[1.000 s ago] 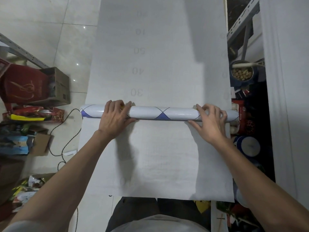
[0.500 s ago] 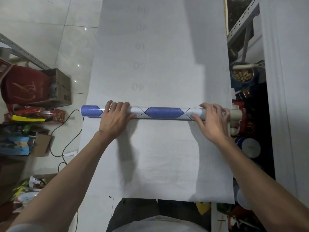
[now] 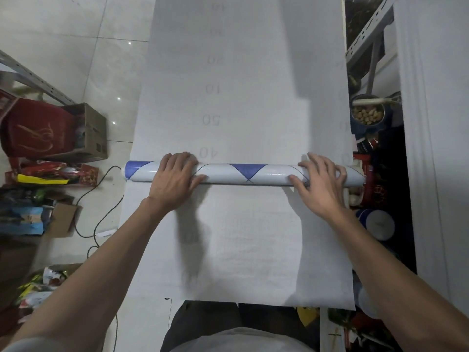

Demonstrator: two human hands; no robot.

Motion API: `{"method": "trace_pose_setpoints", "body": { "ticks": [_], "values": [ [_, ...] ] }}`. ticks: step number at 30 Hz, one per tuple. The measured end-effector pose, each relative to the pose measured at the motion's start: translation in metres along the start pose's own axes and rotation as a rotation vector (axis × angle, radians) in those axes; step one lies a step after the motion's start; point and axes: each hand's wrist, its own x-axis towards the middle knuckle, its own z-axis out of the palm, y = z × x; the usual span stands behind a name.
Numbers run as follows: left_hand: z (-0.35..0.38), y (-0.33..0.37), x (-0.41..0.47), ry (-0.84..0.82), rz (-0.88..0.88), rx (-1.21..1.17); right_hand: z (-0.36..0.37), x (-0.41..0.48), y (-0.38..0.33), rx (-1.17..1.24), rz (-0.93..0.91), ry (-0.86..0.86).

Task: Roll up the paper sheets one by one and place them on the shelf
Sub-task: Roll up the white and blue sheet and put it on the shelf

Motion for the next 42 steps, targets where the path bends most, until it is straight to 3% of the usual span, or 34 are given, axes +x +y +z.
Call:
{"method": "trace_pose_setpoints", "body": {
  "ticks": [10, 15, 23, 28, 32, 42],
  "values": [
    [-0.001, -0.004, 0.003, 0.053, 0.049, 0.029, -0.003, -0.003, -0.002, -0.06, 0.026, -0.034],
    [-0.001, -0.004, -0.003, -0.036, 0.083, 0.1, -0.004, -0.008, -0.005, -0.089, 0.029, -0.065],
    [-0.006, -0.009, -0.001, -0.016, 0.108, 0.025, -0.01, -0.011, -0.003, -0.086, 0.032, -0.012],
    [-0.002, -0.004, -0.002, -0.032, 0.074, 0.115, -0.004, -0.01, -0.003, -0.125, 0.028, -0.052],
    [-0.001, -0.006, -0.001, -0.008, 0.042, 0.055, -0.007, -0.006, 0.0, -0.067, 0.056, 0.021],
    [-0.005, -0.004, 0.003, -0.055, 0.006, 0.036, -0.007, -0.003, -0.004, -0.132, 0.049, -0.045]
  ]
}}
